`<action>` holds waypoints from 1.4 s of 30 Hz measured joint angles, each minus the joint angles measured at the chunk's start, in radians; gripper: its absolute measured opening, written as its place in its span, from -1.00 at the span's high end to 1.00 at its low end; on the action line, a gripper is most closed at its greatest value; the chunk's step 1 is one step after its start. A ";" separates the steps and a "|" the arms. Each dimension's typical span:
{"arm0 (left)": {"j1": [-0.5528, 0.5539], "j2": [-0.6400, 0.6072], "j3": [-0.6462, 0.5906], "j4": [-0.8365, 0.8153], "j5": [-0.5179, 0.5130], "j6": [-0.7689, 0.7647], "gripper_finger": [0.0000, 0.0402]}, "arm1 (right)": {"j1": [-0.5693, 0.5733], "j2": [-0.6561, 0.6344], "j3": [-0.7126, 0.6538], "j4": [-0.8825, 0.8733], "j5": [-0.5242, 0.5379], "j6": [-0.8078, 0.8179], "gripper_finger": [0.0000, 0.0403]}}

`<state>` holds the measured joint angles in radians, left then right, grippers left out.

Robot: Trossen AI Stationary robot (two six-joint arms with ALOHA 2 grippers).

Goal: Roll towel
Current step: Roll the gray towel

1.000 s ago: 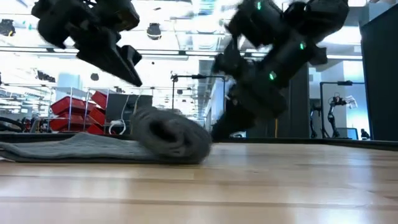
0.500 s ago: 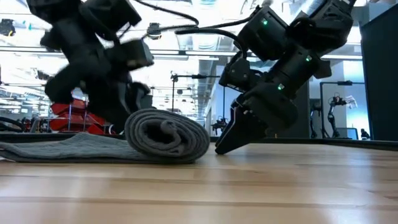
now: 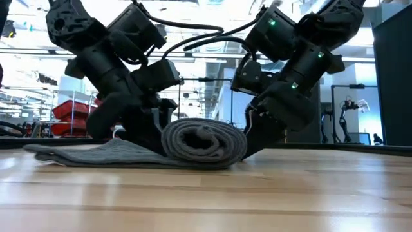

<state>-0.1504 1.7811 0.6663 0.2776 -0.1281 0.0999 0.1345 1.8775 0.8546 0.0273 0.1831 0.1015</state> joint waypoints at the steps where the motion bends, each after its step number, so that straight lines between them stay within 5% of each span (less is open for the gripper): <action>1: 0.005 0.001 -0.001 0.010 0.011 0.012 0.41 | 0.000 0.000 0.000 -0.004 -0.018 0.018 -0.10; 10: 0.019 0.002 0.009 0.032 0.027 0.037 0.41 | -0.019 0.007 -0.013 0.118 -0.119 -0.034 -0.10; 27: 0.019 -0.006 0.008 -0.005 0.026 0.001 0.41 | -0.019 -0.048 0.039 0.194 -0.109 -0.148 -0.10; 42: 0.019 -0.170 0.003 -0.132 0.023 -0.015 0.41 | -0.019 -0.051 0.058 0.190 -0.105 -0.163 -0.10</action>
<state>-0.1314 1.6107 0.6689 0.1461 -0.1056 0.0853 0.1154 1.8263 0.9123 0.2176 0.0776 -0.0612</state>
